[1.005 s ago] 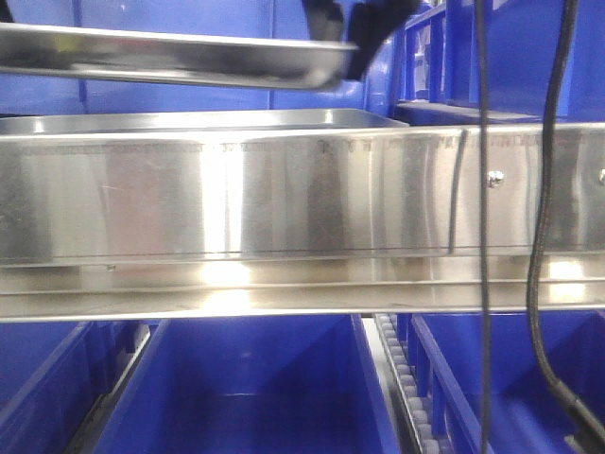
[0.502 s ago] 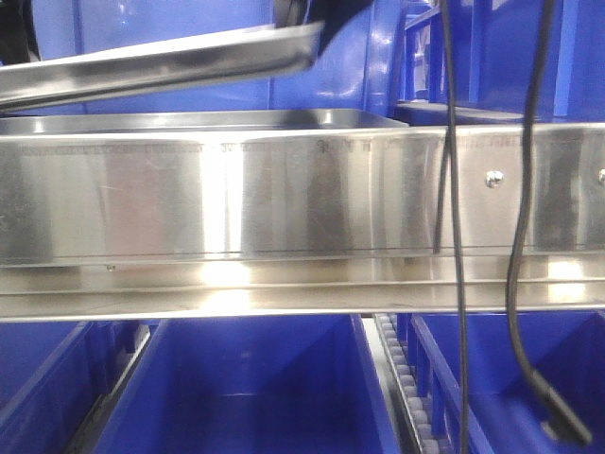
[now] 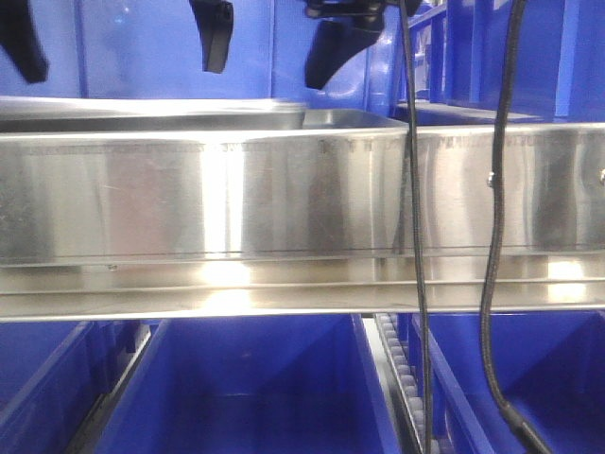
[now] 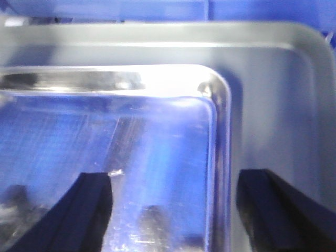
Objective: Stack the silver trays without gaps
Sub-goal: 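Raise both grippers away from the stacked trays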
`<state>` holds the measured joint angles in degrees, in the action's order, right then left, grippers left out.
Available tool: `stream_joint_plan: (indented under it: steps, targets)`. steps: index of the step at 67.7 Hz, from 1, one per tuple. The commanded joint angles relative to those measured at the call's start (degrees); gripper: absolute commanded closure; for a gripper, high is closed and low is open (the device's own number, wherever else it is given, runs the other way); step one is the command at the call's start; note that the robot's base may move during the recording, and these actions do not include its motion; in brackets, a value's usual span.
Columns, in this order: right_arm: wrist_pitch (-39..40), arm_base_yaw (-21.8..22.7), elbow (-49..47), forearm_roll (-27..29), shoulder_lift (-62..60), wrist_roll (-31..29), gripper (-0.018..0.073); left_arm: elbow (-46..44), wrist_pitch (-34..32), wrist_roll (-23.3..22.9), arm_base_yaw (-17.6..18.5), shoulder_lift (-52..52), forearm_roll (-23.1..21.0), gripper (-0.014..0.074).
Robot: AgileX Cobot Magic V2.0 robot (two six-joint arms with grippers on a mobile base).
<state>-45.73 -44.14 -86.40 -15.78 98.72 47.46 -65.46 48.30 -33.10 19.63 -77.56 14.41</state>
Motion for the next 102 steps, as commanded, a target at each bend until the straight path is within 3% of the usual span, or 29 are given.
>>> stream_joint_plan:
  steps: [1, 17, 33, 36, 46, 55, 62, 72, 78, 93, 102]
  targets:
    - [-0.8, 0.8, -0.6, -1.0, -0.6, -0.4, 0.0156, -0.4, 0.0, 0.1, -0.1, 0.3, 1.2, 0.0225]
    - [-1.4, 0.8, -0.7, -1.0, -0.7, -0.4, 0.0196, -0.5, 0.1, 0.1, -0.1, 0.5, 1.2, 0.0261]
    - [-3.9, 0.6, -1.9, -1.0, -2.8, -0.4, 0.0532, -1.6, -0.5, 0.1, 0.0, 5.0, 0.4, 0.0632]
    - [-3.5, 0.6, -2.1, -1.0, -3.0, -0.4, 0.0580, -1.6, -1.5, 0.1, 0.0, 5.5, 0.8, 0.0612]
    - [-3.7, 0.8, -3.7, -1.0, -3.1, -0.4, 0.0574, -1.7, -4.9, 0.1, 0.0, 6.4, 0.9, 0.0590]
    - [-5.6, 0.6, -6.1, -1.0, -4.9, -0.9, 0.0574, -3.2, -2.2, 0.1, 0.0, 7.1, 0.0, 0.0592]
    - [-5.2, 0.6, -6.4, -1.0, -7.6, -4.0, 0.0574, -3.2, -5.2, 1.7, 0.0, 10.3, -2.8, 0.0592]
    - [-4.1, 0.6, -5.4, -1.0, -11.7, -8.5, 0.0574, 0.0, -10.1, 1.7, 0.0, 16.5, -3.0, 0.0592]
    - [0.4, 0.6, -2.1, -1.0, -14.7, -8.9, 0.0574, 5.5, -14.9, 1.7, 0.0, 21.4, -3.6, 0.0592]
    - [21.4, -1.8, 15.1, -4.4, -26.8, -12.5, 0.0574, 21.3, -29.8, 3.2, 0.0, 35.6, -3.7, 0.0592]
    - [27.5, -2.9, 24.4, -7.2, -33.6, -12.8, 0.0574, 27.6, -31.1, 5.5, 0.0, 43.9, -3.7, 0.0592]
